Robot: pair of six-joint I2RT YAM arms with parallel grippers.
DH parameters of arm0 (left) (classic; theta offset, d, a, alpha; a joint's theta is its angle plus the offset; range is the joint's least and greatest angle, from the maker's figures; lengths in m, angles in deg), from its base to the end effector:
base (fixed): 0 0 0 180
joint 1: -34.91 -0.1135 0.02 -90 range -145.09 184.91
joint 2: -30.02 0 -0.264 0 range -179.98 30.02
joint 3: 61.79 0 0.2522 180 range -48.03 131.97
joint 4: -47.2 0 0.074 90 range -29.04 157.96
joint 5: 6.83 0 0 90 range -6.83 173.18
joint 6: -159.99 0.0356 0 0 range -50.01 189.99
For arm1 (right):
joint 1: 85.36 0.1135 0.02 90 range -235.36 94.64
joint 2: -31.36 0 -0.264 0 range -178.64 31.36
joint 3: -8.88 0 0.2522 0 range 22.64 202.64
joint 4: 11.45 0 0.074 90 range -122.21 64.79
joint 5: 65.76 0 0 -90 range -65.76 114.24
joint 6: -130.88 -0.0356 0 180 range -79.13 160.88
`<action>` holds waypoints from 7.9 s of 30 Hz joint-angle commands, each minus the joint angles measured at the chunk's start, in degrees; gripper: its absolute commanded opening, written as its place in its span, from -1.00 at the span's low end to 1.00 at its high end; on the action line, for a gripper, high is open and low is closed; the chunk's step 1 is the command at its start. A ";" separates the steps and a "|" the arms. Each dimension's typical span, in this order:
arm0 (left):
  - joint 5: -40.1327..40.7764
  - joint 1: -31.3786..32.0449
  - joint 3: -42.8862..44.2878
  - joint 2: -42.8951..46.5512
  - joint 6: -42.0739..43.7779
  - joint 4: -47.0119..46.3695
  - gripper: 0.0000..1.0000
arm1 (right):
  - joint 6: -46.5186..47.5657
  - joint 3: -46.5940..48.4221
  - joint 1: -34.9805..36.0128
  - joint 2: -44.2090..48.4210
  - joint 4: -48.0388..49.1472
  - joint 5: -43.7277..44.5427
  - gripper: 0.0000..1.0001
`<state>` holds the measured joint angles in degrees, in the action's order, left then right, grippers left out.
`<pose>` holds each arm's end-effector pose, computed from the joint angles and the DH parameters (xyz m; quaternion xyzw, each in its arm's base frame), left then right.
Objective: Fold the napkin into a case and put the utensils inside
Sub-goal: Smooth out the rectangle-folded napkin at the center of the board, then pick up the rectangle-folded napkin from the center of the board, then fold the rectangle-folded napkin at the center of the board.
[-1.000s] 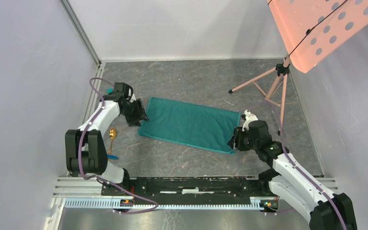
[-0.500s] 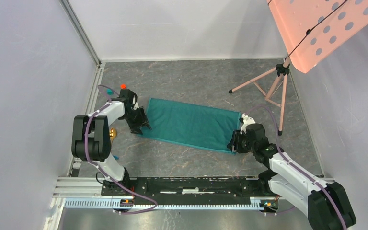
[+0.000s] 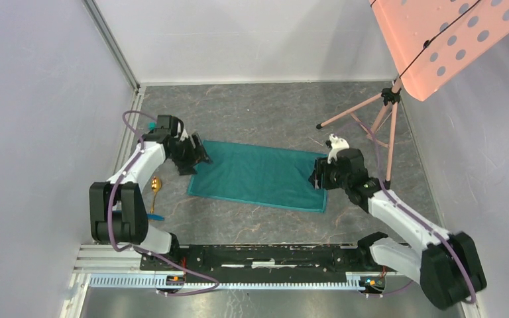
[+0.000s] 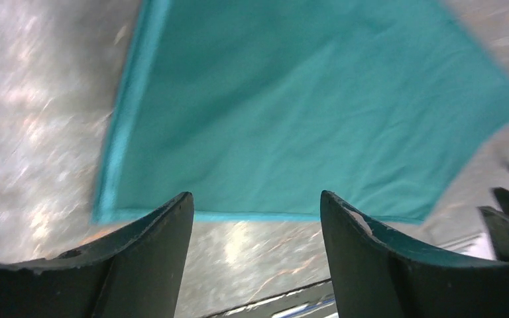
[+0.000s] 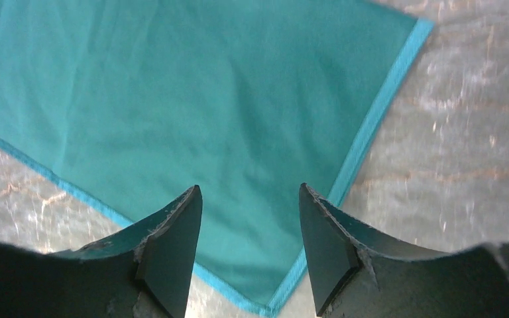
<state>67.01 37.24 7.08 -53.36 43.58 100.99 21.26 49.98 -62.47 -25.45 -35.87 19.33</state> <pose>0.2731 -0.0210 0.2120 -0.1770 0.9565 -0.1800 0.1463 0.1849 0.0814 0.1956 -0.0439 0.9051 0.1889 0.3785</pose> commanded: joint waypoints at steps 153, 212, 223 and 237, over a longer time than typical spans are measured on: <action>-10.71 1.39 -9.21 30.59 6.15 -4.41 0.92 | 14.73 32.47 -5.27 -44.60 -26.79 17.18 -1.00; -9.24 1.36 -9.67 33.25 5.72 -4.81 0.93 | -2.61 60.12 27.90 -56.56 -19.46 -10.46 -1.00; -9.24 1.38 -9.76 33.33 5.67 -4.80 0.93 | -1.84 60.21 28.43 -58.87 -17.97 -10.35 -1.00; -9.17 1.39 -9.76 33.64 5.58 -4.85 0.93 | -1.34 61.07 28.42 -61.14 -17.23 -10.69 -0.93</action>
<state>57.57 38.44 -2.49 -20.81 47.60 98.10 19.47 108.07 -34.36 -85.80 -54.62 9.41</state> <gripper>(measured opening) 0.965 0.010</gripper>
